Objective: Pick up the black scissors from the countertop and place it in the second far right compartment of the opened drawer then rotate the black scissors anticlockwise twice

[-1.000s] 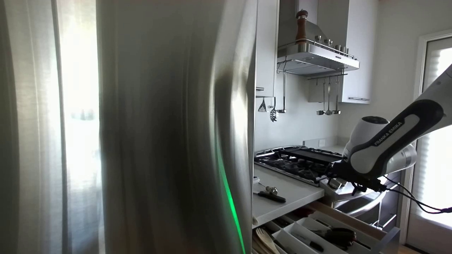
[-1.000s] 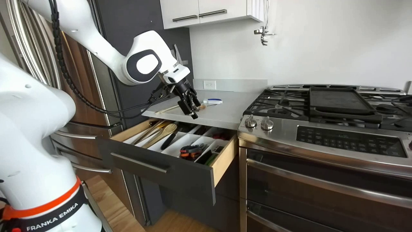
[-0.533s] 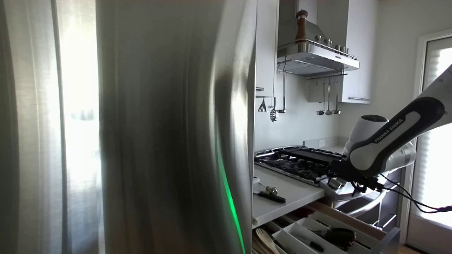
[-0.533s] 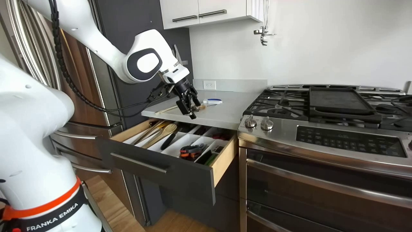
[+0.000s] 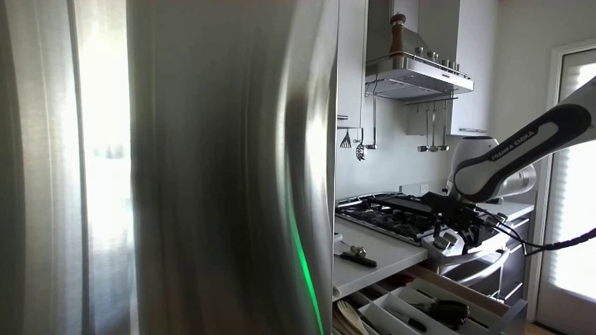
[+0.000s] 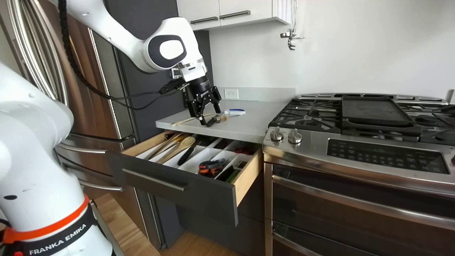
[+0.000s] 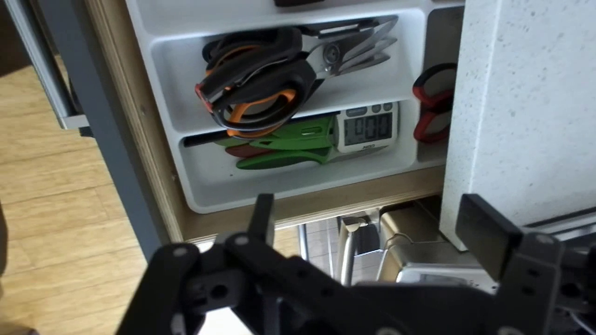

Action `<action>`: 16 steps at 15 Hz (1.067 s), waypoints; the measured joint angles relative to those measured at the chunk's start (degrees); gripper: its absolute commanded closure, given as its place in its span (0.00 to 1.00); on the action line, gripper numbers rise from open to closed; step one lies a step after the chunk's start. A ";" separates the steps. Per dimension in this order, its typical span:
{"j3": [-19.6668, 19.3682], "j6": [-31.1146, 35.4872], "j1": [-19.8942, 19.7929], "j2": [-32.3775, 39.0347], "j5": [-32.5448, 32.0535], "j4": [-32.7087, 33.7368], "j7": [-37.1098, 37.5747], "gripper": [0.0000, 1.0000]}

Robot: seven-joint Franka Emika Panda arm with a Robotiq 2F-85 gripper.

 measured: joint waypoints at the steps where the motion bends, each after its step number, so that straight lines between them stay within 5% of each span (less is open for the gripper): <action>1: -1.65 -1.49 1.01 0.80 -1.37 0.69 3.26 0.00; 10: -13.86 -2.02 11.59 12.32 -6.39 2.30 32.85 0.00; 16: -16.73 -1.70 14.26 14.93 -6.40 2.82 36.52 0.00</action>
